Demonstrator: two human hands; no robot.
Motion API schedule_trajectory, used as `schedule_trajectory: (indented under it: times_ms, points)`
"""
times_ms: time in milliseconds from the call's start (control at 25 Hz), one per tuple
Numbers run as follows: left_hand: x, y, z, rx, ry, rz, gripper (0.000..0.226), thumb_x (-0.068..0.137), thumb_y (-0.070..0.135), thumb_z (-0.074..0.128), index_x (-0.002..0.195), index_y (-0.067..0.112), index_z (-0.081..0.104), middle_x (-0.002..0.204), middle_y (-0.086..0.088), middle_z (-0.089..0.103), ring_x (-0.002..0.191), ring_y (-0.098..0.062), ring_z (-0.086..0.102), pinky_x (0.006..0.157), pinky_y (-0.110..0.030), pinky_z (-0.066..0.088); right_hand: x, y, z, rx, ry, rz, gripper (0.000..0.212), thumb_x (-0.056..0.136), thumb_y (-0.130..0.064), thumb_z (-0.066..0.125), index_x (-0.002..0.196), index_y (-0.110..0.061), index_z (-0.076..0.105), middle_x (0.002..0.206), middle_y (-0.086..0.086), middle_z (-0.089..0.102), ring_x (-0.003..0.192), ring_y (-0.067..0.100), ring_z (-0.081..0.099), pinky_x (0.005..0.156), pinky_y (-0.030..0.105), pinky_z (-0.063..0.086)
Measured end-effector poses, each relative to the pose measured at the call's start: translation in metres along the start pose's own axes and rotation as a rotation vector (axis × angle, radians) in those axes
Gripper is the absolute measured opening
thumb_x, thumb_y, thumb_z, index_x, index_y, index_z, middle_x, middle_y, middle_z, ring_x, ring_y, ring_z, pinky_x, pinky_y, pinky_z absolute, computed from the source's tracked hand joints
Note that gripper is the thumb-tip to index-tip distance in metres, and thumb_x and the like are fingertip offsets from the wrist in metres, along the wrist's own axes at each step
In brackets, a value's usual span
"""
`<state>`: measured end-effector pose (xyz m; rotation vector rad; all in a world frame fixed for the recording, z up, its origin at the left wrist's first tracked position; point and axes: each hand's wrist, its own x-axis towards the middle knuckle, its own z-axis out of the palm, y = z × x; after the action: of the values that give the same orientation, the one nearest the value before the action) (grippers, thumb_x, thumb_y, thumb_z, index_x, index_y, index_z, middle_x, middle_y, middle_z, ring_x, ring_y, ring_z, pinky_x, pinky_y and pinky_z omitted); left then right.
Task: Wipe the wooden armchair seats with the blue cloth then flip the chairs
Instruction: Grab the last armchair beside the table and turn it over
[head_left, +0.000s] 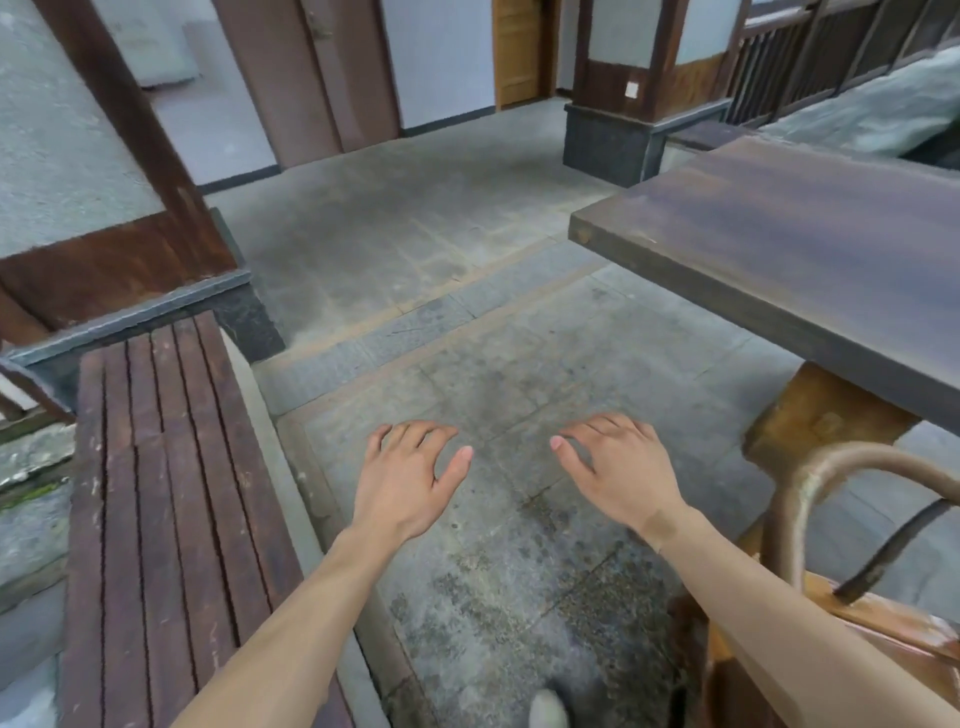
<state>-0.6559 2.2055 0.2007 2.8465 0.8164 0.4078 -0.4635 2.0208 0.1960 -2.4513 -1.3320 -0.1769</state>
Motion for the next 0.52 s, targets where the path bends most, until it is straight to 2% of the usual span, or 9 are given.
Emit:
schedule_trajectory:
  times_ms: [160, 320, 520]
  points:
    - [0.098, 0.028, 0.022, 0.013, -0.018, 0.17, 0.084, 0.092, 0.075, 0.001, 0.124, 0.03, 0.064, 0.126, 0.009, 0.065, 0.124, -0.015, 0.055, 0.114, -0.042, 0.029, 0.048, 0.054, 0.005, -0.037, 0.038, 0.106, 0.066, 0.095, -0.064, 0.021, 0.103, -0.027, 0.075, 0.103, -0.006, 0.075, 0.109, 0.022, 0.064, 0.09, 0.04, 0.045]
    - [0.212, 0.088, 0.048, 0.024, -0.066, 0.378, 0.073, 0.092, 0.069, 0.013, 0.122, 0.03, 0.066, 0.124, 0.009, 0.065, 0.124, -0.014, 0.054, 0.114, -0.039, 0.026, 0.084, 0.129, -0.012, -0.056, 0.107, 0.3, 0.063, 0.095, -0.064, 0.02, 0.104, -0.031, 0.073, 0.107, -0.01, 0.073, 0.113, 0.02, 0.062, 0.09, 0.038, 0.043]
    - [0.313, 0.174, 0.083, -0.092, -0.007, 0.647, 0.056, 0.094, 0.061, 0.029, 0.104, 0.026, 0.073, 0.111, 0.007, 0.07, 0.111, -0.017, 0.063, 0.108, -0.043, 0.034, 0.087, 0.199, -0.046, -0.124, 0.191, 0.537, 0.063, 0.096, -0.063, 0.019, 0.107, -0.032, 0.073, 0.116, -0.012, 0.072, 0.121, 0.018, 0.058, 0.1, 0.039, 0.039]
